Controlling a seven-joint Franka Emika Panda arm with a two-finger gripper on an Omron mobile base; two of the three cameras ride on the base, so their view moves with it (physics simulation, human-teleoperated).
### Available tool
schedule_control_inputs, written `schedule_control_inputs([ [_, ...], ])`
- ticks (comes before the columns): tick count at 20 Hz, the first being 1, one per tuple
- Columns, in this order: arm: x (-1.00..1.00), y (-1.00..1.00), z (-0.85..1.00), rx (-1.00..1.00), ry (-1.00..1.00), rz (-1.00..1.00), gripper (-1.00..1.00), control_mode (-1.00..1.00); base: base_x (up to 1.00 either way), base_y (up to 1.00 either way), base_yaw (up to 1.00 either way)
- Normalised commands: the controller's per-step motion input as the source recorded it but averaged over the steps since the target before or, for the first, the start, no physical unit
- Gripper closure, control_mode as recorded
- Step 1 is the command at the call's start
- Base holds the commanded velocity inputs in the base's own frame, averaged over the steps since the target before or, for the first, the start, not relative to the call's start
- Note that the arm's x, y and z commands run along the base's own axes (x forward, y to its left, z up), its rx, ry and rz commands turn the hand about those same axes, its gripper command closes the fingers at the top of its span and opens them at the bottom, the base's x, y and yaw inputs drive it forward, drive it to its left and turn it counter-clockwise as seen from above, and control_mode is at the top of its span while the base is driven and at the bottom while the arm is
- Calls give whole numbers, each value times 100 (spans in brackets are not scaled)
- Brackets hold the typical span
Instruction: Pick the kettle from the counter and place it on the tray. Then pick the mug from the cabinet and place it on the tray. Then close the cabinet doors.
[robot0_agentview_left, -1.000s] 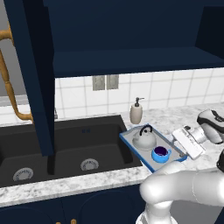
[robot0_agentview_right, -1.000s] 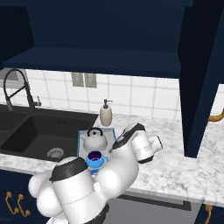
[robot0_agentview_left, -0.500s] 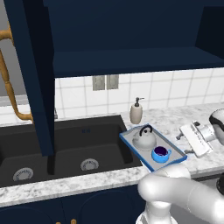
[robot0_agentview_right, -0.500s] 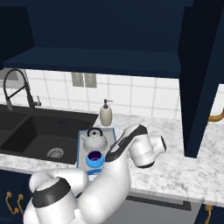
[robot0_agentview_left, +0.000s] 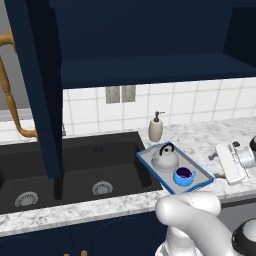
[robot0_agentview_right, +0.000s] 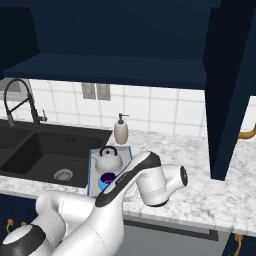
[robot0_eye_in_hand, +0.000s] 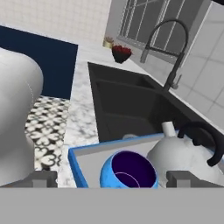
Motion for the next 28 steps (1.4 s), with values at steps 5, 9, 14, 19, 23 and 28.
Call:
schedule_control_inputs([
  [5, -17, -2, 6, 0, -7, -4, -100, -100, 0, 0, 0],
  [9, -23, -36, 22, 0, -7, -4, -100, -100, 0, 0, 0],
  [14, -2, -55, 30, 0, -4, -1, -100, -100, 0, 0, 0],
  [19, 0, -67, 30, 1, -15, 0, -100, -100, 0, 0, 0],
  [23, -14, -62, 11, 0, -33, 0, -100, -100, 0, 0, 0],
  [28, -36, -27, 7, 0, -31, -3, -100, -100, 0, 0, 0],
])
